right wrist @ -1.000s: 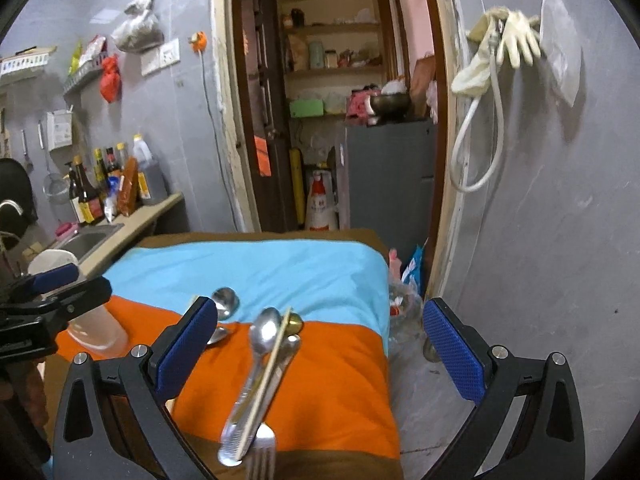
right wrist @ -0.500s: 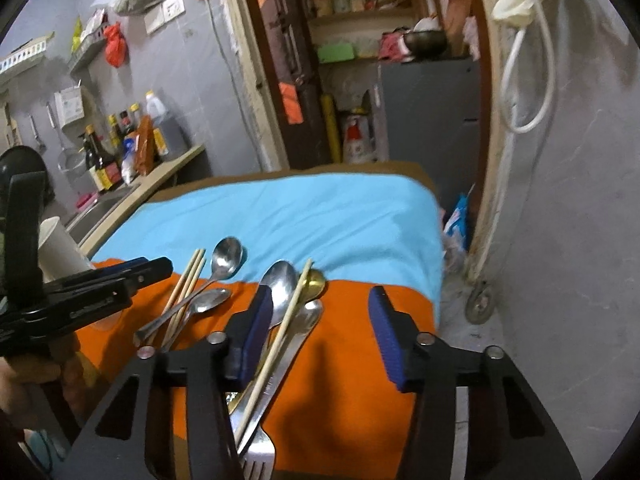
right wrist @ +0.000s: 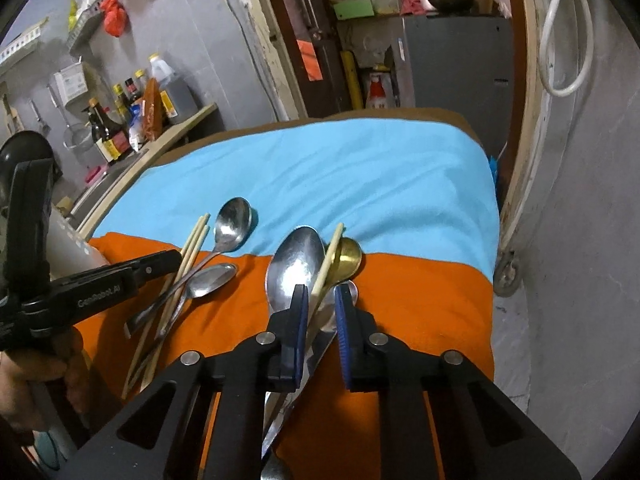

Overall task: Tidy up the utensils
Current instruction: 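Close the left tool on one chopstick while the right tool grasps another chopstick, then lift the chopsticks with both tools and carry them over the white caddy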

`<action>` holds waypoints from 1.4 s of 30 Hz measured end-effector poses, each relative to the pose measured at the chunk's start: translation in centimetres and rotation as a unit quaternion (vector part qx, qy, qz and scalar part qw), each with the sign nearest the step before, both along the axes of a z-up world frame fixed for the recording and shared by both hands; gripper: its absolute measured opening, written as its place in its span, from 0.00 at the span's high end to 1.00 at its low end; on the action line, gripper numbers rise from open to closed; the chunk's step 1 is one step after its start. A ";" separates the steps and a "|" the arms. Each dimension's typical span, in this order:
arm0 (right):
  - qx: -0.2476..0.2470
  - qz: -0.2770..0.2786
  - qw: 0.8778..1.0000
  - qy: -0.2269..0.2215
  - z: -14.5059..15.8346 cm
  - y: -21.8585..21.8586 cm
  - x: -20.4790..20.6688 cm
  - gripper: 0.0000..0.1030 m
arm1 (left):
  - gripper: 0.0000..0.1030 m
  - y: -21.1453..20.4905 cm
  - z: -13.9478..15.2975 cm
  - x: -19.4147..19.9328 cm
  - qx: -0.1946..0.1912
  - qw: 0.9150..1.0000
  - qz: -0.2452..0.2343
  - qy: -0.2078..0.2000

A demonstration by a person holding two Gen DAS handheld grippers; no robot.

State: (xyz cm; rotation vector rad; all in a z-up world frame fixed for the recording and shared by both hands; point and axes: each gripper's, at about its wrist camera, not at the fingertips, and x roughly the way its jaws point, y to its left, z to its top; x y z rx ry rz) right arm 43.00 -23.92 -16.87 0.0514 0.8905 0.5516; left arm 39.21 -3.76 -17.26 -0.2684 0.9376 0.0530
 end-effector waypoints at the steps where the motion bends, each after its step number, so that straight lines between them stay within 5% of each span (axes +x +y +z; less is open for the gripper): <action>1: 0.003 0.000 1.000 0.003 0.0 0.0 0.1 0.89 | 0.91 0.0 -0.1 0.1 0.002 1.000 -0.002 0.002; 12: 0.001 0.003 0.999 0.037 -0.8 1.1 1.6 0.93 | 0.93 -0.2 -0.3 1.5 0.009 0.999 -0.025 0.018; 20: 0.057 -0.022 0.997 0.044 0.4 -0.2 0.6 0.97 | 0.98 0.2 0.3 0.1 -0.047 0.999 -0.016 -0.005; 27: 0.125 -0.038 0.991 0.016 2.4 -1.3 -1.5 0.97 | 0.98 -0.5 4.1 -2.8 -0.064 0.993 -0.018 -0.094; 34: 0.164 -0.039 0.983 -0.074 6.8 -0.3 -4.4 0.97 | 0.98 0.0 9.8 -6.2 -0.066 0.975 -0.026 -0.212; 42: 0.246 -0.006 0.954 -0.171 12.8 6.0 -5.9 0.97 | 0.98 6.6 15.8 -9.3 -0.068 0.958 -0.004 -0.277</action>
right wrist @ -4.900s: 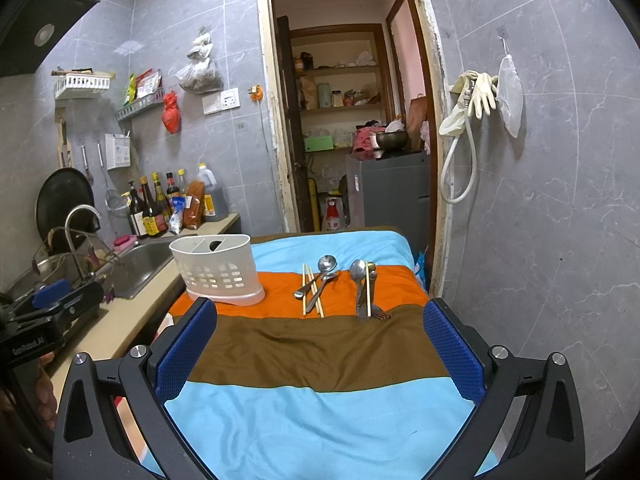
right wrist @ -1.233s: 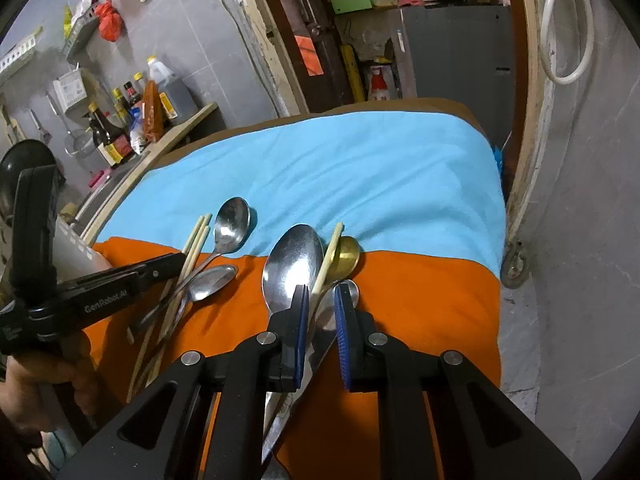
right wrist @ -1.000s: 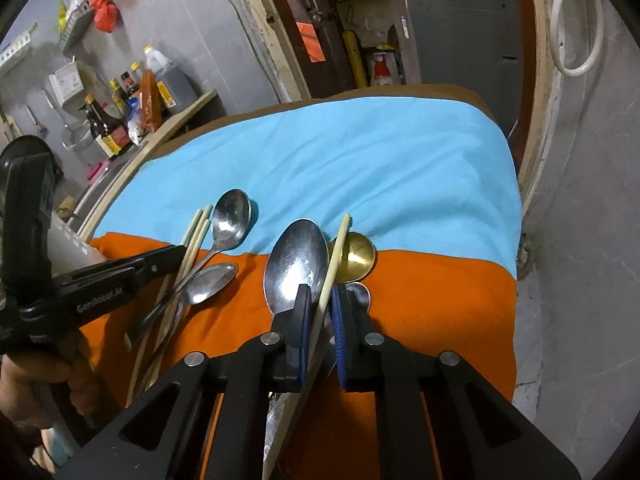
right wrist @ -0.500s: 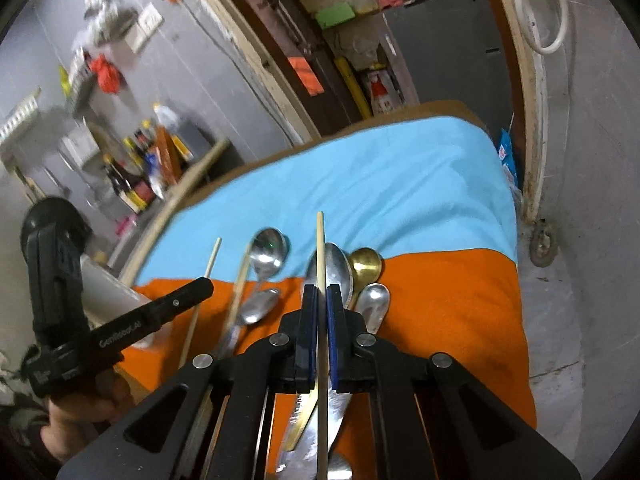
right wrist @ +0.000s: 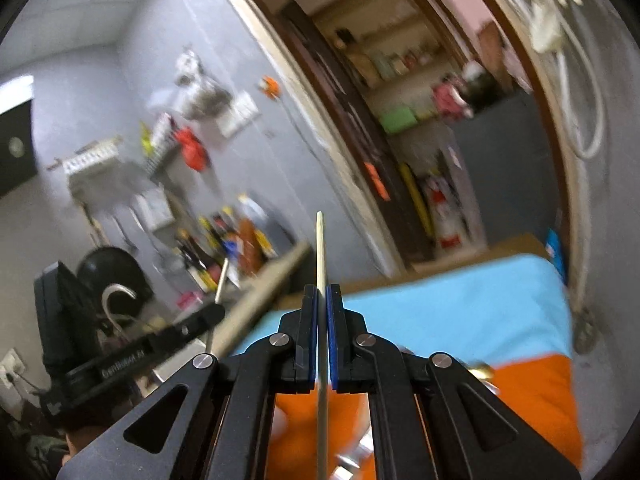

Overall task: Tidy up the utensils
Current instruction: 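Lift the chopsticks with both tools and carry them over the white caddy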

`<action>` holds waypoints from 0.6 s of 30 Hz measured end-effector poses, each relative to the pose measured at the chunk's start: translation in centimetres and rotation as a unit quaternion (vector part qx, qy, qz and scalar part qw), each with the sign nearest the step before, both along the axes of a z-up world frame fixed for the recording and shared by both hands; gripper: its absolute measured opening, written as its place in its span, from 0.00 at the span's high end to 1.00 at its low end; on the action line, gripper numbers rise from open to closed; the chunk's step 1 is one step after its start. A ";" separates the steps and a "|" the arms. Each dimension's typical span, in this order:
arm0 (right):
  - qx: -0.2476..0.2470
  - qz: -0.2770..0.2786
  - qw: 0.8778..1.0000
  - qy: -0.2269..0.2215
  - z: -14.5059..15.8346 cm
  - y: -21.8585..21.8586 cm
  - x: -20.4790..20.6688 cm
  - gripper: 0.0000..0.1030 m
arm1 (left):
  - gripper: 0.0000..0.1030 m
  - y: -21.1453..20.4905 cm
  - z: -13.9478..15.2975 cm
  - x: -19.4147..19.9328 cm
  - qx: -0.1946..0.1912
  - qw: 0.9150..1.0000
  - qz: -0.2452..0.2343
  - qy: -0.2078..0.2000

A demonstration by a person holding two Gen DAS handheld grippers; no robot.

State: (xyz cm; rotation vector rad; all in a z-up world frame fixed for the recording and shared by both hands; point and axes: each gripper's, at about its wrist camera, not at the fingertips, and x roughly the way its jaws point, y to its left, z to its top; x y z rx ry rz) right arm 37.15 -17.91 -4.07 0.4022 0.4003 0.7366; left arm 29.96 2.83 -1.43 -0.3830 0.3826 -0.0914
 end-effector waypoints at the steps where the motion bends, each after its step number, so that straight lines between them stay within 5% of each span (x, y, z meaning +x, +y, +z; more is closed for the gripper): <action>1: 0.009 0.002 1.000 -0.007 0.5 1.1 0.0 0.97 | 0.98 1.5 0.6 -0.4 -0.004 1.000 0.008 -0.006; 9: 0.090 0.018 0.994 -0.055 3.3 9.9 -0.3 0.97 | 0.98 12.7 2.3 -2.3 -0.029 0.995 0.078 -0.055; 18: 0.093 -0.015 0.991 -0.093 1.1 14.3 -0.6 0.97 | 0.98 21.6 -0.9 -2.3 -0.089 0.979 0.144 -0.110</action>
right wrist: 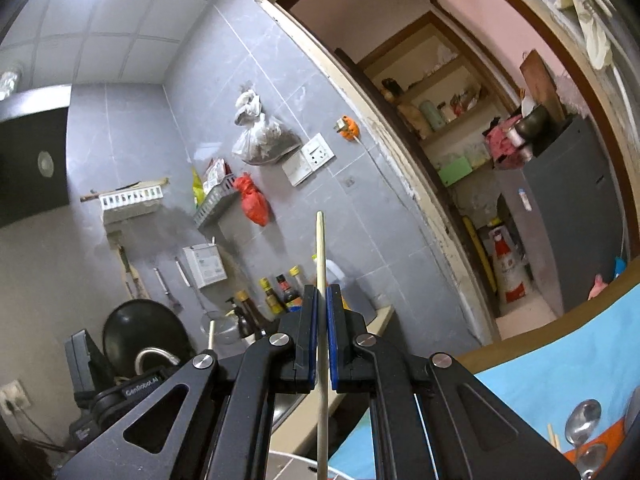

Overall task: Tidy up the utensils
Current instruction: 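Lift the chopsticks with both tools and carry them over the white caddy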

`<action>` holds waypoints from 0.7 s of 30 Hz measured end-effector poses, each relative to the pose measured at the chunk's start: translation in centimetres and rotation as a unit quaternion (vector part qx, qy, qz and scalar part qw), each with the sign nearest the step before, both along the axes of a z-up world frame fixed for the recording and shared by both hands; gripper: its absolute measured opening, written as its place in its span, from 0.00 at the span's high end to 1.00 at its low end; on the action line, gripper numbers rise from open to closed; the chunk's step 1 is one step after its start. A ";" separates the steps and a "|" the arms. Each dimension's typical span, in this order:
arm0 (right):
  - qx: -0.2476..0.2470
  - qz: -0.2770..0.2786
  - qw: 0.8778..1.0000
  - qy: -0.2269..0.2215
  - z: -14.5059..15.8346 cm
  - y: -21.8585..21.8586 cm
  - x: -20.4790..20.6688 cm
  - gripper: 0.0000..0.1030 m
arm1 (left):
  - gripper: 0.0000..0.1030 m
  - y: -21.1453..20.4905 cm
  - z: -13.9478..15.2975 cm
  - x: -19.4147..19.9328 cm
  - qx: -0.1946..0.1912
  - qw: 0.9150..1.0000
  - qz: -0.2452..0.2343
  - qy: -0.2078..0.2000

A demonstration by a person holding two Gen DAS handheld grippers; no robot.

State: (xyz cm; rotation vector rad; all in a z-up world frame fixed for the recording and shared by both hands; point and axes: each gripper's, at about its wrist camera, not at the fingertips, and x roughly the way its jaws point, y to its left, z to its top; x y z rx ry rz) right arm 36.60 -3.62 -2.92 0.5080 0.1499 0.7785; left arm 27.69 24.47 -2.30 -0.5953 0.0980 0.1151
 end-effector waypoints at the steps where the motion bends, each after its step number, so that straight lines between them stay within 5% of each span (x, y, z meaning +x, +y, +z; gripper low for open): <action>1: -0.005 -0.005 1.000 -0.005 -0.3 0.1 0.0 0.97 | 0.98 0.5 -0.5 0.0 -0.004 1.000 0.006 -0.009; 21: -0.119 -0.073 0.987 -0.076 -4.4 2.8 -2.8 0.97 | 0.98 -3.4 -3.4 -1.4 0.102 0.992 0.057 -0.042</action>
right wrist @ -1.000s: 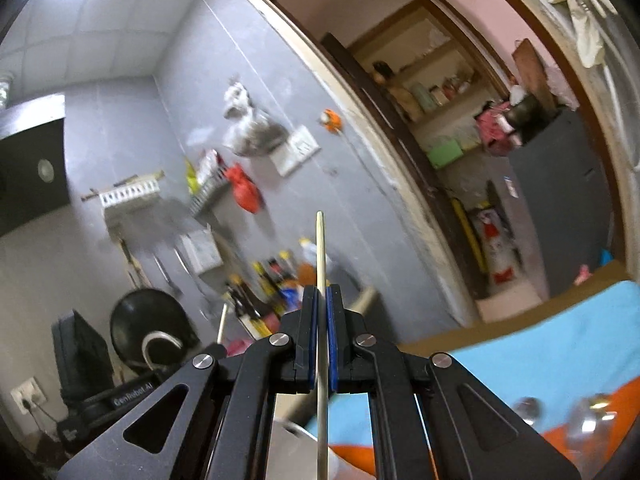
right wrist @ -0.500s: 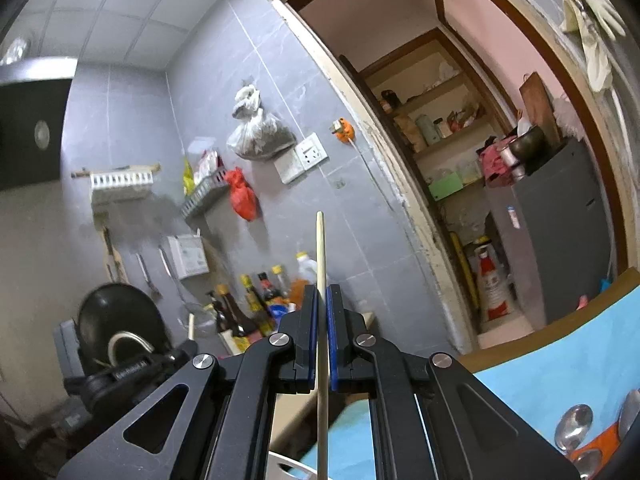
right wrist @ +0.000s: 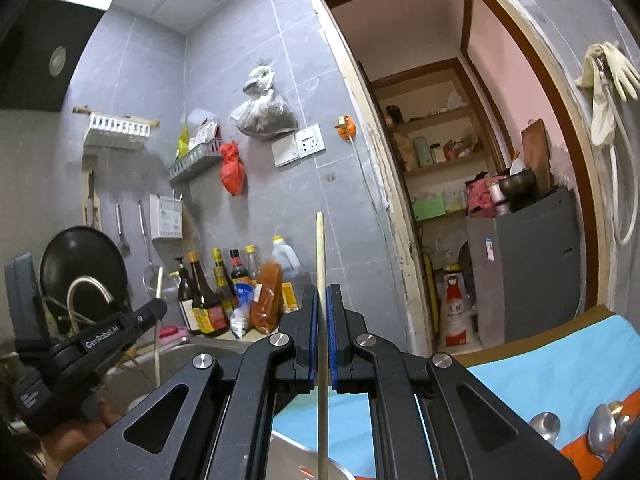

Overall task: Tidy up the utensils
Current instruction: 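Lift the chopsticks with both tools and carry them over the white caddy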

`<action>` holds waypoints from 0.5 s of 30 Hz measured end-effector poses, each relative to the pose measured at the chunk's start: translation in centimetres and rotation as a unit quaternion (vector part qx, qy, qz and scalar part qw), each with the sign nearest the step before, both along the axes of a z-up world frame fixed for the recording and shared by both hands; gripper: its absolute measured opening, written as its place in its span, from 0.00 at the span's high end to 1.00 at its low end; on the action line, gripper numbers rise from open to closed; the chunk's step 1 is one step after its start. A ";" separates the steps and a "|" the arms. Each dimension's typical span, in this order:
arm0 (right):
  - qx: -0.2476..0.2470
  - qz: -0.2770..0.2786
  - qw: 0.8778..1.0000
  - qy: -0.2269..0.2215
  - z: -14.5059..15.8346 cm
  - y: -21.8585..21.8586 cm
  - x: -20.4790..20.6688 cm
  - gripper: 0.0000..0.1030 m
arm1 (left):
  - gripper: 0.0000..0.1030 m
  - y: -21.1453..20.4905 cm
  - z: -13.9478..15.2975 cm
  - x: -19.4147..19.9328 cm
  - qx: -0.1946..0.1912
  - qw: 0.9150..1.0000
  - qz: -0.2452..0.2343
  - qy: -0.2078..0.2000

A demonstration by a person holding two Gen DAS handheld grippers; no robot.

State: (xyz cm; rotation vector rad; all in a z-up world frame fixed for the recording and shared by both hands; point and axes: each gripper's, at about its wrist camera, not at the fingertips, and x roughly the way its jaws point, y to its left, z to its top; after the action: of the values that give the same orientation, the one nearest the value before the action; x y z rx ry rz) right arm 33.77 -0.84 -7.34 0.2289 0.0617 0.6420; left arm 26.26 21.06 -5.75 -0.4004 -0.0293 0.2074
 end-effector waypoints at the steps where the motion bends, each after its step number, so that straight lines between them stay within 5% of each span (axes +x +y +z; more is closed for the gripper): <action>1: -0.001 0.000 1.000 0.001 0.0 0.1 0.0 0.97 | 0.98 -0.2 -0.1 0.1 0.004 1.000 -0.002 0.004; 15: -0.016 0.023 0.998 0.052 -0.2 -0.8 -0.1 0.94 | 0.98 -1.7 -0.7 -0.3 0.006 0.996 -0.045 0.081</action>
State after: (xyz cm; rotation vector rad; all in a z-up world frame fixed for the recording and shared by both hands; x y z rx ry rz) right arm 33.69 -1.65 -7.57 0.2315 0.1780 0.6740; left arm 25.95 19.38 -6.48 -0.3700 0.1469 0.1494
